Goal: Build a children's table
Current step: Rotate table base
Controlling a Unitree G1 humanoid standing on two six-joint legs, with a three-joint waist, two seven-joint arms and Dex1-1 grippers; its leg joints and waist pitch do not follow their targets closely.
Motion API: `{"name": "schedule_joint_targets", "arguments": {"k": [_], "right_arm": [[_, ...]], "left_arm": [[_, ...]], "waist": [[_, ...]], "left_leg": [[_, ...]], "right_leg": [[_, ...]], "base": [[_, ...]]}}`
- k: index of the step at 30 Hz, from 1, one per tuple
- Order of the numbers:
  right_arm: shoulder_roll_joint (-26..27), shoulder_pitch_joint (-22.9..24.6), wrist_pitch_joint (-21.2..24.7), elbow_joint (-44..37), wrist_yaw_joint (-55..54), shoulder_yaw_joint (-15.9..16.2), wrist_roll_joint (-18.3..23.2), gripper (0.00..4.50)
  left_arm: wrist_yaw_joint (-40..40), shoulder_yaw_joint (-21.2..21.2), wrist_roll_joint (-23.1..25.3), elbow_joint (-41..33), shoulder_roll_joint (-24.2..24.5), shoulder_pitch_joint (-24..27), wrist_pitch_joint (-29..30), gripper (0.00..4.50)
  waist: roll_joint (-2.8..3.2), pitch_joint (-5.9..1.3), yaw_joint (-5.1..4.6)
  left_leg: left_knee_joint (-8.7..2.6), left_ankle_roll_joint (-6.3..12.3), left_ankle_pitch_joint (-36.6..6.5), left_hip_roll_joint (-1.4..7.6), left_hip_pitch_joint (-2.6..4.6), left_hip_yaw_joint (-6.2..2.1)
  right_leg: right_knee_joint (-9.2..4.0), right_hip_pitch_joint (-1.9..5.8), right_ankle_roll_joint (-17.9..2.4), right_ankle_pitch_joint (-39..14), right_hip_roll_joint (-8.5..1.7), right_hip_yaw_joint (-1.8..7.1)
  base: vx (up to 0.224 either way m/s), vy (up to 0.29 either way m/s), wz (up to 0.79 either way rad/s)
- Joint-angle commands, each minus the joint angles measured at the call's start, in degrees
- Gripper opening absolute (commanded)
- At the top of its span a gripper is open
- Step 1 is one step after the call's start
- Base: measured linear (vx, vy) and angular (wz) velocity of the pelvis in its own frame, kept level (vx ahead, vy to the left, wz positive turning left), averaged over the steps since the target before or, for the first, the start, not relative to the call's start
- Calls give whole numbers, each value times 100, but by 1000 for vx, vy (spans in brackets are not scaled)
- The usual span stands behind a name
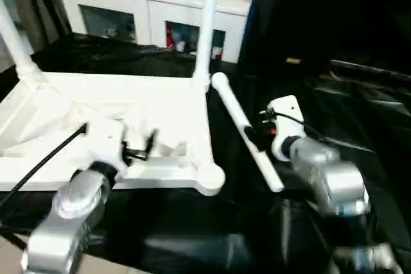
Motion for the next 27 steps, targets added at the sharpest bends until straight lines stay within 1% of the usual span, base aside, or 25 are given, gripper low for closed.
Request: {"name": "schedule_joint_targets", "arguments": {"k": [1, 2, 3, 4, 5, 6, 7, 8, 9, 10, 11, 12, 13, 14, 15, 17, 18, 19, 20, 21, 22, 23, 24, 26, 27], "right_arm": [[-71, -266, 404, 378, 139, 88, 73, 443], [-116, -375, 663, 596, 290, 196, 142, 443], [-138, -399, 731, 665, 328, 243, 140, 443], [-161, -429, 806, 765, 332, 288, 114, 443], [-190, -450, 901, 932, 485, 338, 160, 443], [-210, -446, 998, 992, 617, 387, 201, 443], [-211, -427, 1158, 1049, 822, 417, 305, 443], [-227, -407, 1332, 1070, 981, 474, 377, 443], [-236, -397, 1419, 1076, 1049, 505, 410, 443], [-270, -372, 1426, 1090, 1081, 575, 378, 417], [-283, -382, 1449, 1129, 1083, 596, 373, 417], [-305, -388, 1534, 1135, 1096, 622, 387, 409], [-337, -389, 1585, 1117, 1126, 667, 396, 403], [-343, -393, 1598, 1119, 1129, 677, 395, 391], [-381, -413, 1667, 1136, 1157, 733, 396, 380], [-405, -431, 1673, 1179, 1203, 768, 393, 374], [-416, -465, 1666, 1251, 1253, 780, 381, 371], [-416, -465, 1666, 1251, 1253, 780, 381, 353], [-421, -504, 1674, 1319, 1264, 764, 374, 340], [-421, -504, 1674, 1319, 1264, 764, 374, 331], [-390, -524, 1669, 1371, 1237, 674, 407, 322], [-367, -532, 1659, 1395, 1208, 612, 424, 322], [-336, -539, 1641, 1424, 1160, 532, 440, 311], [-340, -542, 1614, 1451, 1172, 519, 456, 295], [-318, -538, 1573, 1475, 1140, 443, 483, 285]], "left_arm": [[-492, -199, -109, -29, 202, -182, 124, 450], [-737, -265, -184, -29, 319, -270, 205, 450], [-809, -290, -209, -42, 354, -287, 239, 450], [-886, -325, -216, -74, 400, -291, 261, 450], [-1080, -388, -343, -197, 474, -275, 364, 450], [-1195, -433, -423, -293, 524, -254, 432, 450], [-1341, -502, -516, -422, 595, -224, 503, 450], [-1425, -540, -595, -513, 632, -200, 569, 450], [-1454, -554, -629, -550, 643, -190, 597, 450], [-1472, -569, -637, -583, 648, -182, 608, 450], [-1491, -576, -626, -590, 651, -185, 603, 450], [-1497, -580, -610, -589, 648, -190, 599, 450], [-1493, -576, -596, -571, 639, -198, 600, 450], [-1493, -575, -592, -568, 637, -200, 600, 450], [-1488, -566, -562, -548, 623, -214, 593, 450], [-1483, -547, -532, -541, 611, -222, 593, 450], [-1474, -524, -512, -550, 622, -227, 601, 450], [-1474, -524, -512, -550, 622, -227, 601, 450], [-1447, -508, -457, -543, 644, -232, 577, 450], [-1447, -508, -457, -543, 644, -232, 577, 450], [-1421, -495, -422, -537, 636, -230, 562, 450], [-1412, -492, -409, -538, 633, -226, 556, 450], [-1406, -488, -399, -542, 631, -220, 552, 450], [-1407, -484, -398, -541, 625, -218, 548, 450], [-1396, -469, -393, -531, 617, -215, 536, 450]], "waist": [[93, -298, -4], [90, -282, -20], [90, -287, -34], [79, -291, -22], [82, -297, -28], [78, -305, -31], [95, -302, -17], [93, -317, 5], [101, -310, 11], [68, -307, 25], [90, -306, 37], [95, -305, 38], [67, -307, 32], [70, -309, 40], [57, -307, 45], [60, -298, 52], [41, -296, 50], [46, -296, 51], [27, -289, 42], [39, -292, 45], [46, -292, 47], [45, -296, 42], [42, -303, 47], [61, -310, 54], [71, -309, 51]], "left_leg": [[-616, 72, -910, 223, -114, -82], [-624, 75, -921, 224, -137, -67], [-616, 39, -889, 232, -131, -58], [-607, 35, -772, 234, -129, -30], [-616, 28, -620, 241, -147, -27], [-615, 25, -556, 249, -147, -26], [-611, 30, -480, 261, -127, -14], [-607, 63, -392, 271, -96, -4], [-609, 71, -333, 281, -98, 3], [-612, 56, -268, 302, -109, 18], [-616, 26, -287, 298, -93, 26], [-619, 11, -302, 299, -94, 34], [-630, -18, -332, 298, -121, 40], [-636, -30, -329, 296, -131, 39], [-638, -54, -368, 295, -127, 43], [-643, -72, -465, 293, -128, 49], [-644, -88, -524, 292, -134, 51], [-646, -95, -556, 292, -133, 46], [-648, -110, -656, 292, -137, 40], [-647, -117, -679, 293, -131, 35], [-647, -127, -720, 295, -127, 38], [-645, -130, -728, 297, -128, 39], [-650, -134, -715, 305, -129, 36], [-655, -146, -712, 328, -117, 43], [-667, -165, -730, 347, -123, 40]], "right_leg": [[-450, 348, -183, -3260, -417, 199], [-454, 340, -232, -3211, -399, 201], [-428, 347, -327, -3076, -403, 205], [-420, 352, -395, -2932, -408, 215], [-383, 377, -477, -2796, -411, 220], [-361, 383, -530, -2720, -411, 224], [-356, 362, -610, -2591, -400, 228], [-322, 359, -742, -2415, -403, 236], [-322, 347, -806, -2312, -395, 240], [-310, 354, -884, -2137, -386, 240], [-296, 352, -905, -2137, -375, 238], [-299, 353, -905, -2133, -375, 238], [-301, 387, -850, -2205, -374, 233], [-303, 399, -814, -2246, -381, 233], [-316, 393, -742, -2379, -383, 230], [-357, 385, -611, -2644, -386, 221], [-383, 384, -513, -2820, -387, 212], [-386, 381, -475, -2900, -389, 206], [-422, 368, -351, -3125, -388, 185], [-424, 362, -326, -3172, -391, 180], [-448, 353, -282, -3229, -390, 169], [-451, 350, -265, -3227, -387, 163], [-447, 352, -263, -3186, -390, 153], [-446, 348, -310, -3049, -395, 135], [-438, 356, -362, -2931, -393, 118]], "base": [[0, 0, 0], [0, 0, 0], [0, 0, 0], [0, 0, 0], [0, 0, 0], [0, 0, 0], [0, 0, 0], [0, 0, 0], [0, 0, 0], [0, 0, 0], [0, 0, 0], [0, 0, 0], [0, 0, 0], [0, 0, 0], [0, 0, 0], [0, 0, 0], [0, 0, 0], [0, 0, 0], [0, 0, 0], [0, 0, 0], [0, 0, 0], [0, 0, 0], [0, 0, 0], [0, 0, 0], [0, 0, 0]]}}
